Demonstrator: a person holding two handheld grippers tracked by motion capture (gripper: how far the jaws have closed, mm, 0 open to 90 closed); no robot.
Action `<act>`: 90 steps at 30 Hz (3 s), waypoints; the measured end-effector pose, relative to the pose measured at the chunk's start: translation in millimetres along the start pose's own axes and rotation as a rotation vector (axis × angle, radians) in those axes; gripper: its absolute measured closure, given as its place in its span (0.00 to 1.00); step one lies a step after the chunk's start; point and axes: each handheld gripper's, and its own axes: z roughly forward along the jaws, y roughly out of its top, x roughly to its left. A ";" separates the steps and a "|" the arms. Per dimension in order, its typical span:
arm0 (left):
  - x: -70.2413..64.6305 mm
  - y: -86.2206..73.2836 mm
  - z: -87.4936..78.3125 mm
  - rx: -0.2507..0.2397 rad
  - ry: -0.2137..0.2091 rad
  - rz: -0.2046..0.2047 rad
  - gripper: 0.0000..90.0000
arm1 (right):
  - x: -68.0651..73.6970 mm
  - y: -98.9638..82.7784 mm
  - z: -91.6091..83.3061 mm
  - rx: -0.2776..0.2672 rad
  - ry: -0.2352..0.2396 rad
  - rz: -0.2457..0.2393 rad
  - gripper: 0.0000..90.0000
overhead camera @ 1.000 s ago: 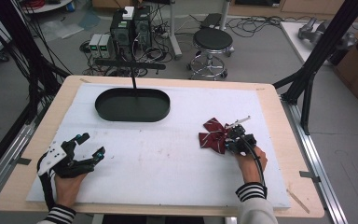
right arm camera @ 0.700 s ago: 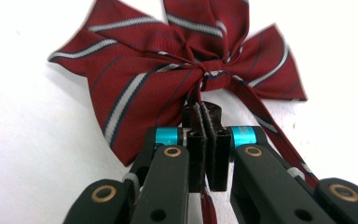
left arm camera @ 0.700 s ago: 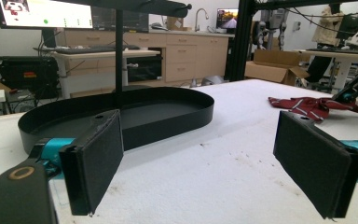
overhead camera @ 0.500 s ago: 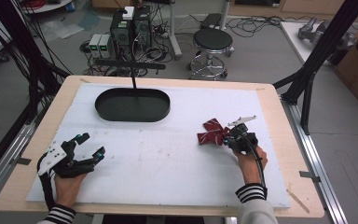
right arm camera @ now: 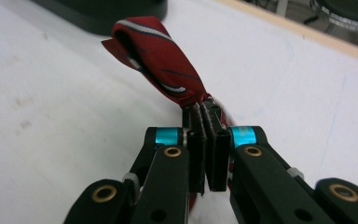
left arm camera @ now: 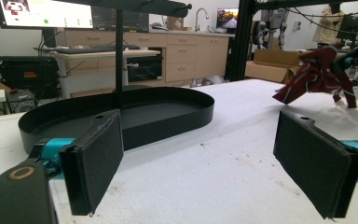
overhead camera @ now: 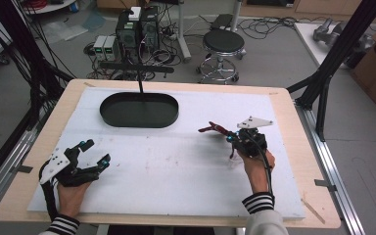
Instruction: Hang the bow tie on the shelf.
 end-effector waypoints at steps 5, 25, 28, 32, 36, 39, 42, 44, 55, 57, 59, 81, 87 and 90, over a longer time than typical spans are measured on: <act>0.1 0.0 0.0 -0.001 -0.001 -0.001 0.18 | 11.7 18.5 -5.5 -0.103 0.023 0.004 0.99; 0.1 0.0 0.0 -0.001 -0.001 -0.001 0.18 | 52.7 73.8 -0.4 -0.283 0.081 0.011 0.99; 0.5 0.0 -0.2 0.000 0.000 0.000 0.18 | 57.2 83.2 2.9 -0.303 0.080 0.008 0.99; 0.0 0.0 0.1 -0.002 -0.001 -0.001 0.18 | 59.4 90.5 5.7 -0.324 0.073 0.018 0.99; 0.3 0.0 -0.1 -0.001 -0.001 0.000 0.18 | 61.2 99.6 11.4 -0.340 0.064 0.028 0.99; 0.0 0.0 -0.1 -0.002 -0.001 0.001 0.18 | 62.4 108.3 17.1 -0.360 0.055 0.030 0.99; -0.1 0.1 -0.5 0.002 -0.002 0.010 0.18 | 62.5 112.9 19.9 -0.380 0.047 0.029 0.99; -0.2 0.0 -0.3 0.001 -0.002 0.010 0.18 | 61.3 118.0 23.8 -0.381 0.046 0.040 0.99; -0.2 0.0 0.0 -0.001 -0.001 0.001 0.18 | 58.7 142.9 38.8 -0.428 0.047 0.057 0.99; -0.2 0.1 0.0 0.000 -0.003 0.004 0.18 | 59.4 146.9 41.4 -0.429 0.047 0.057 0.99; -0.4 0.0 0.2 -0.005 -0.001 -0.003 0.18 | 59.5 148.8 43.3 -0.439 0.034 0.050 0.99; 0.7 -0.1 -0.3 -0.003 -0.005 -0.002 0.18 | 62.5 187.9 70.2 -0.469 0.080 0.036 0.99; 0.6 0.0 -0.3 -0.003 -0.006 -0.001 0.18 | 62.4 193.5 85.7 -0.470 0.095 0.045 0.99; 0.6 0.0 -0.4 -0.003 -0.006 -0.001 0.18 | 62.0 199.4 90.5 -0.464 0.115 0.052 0.99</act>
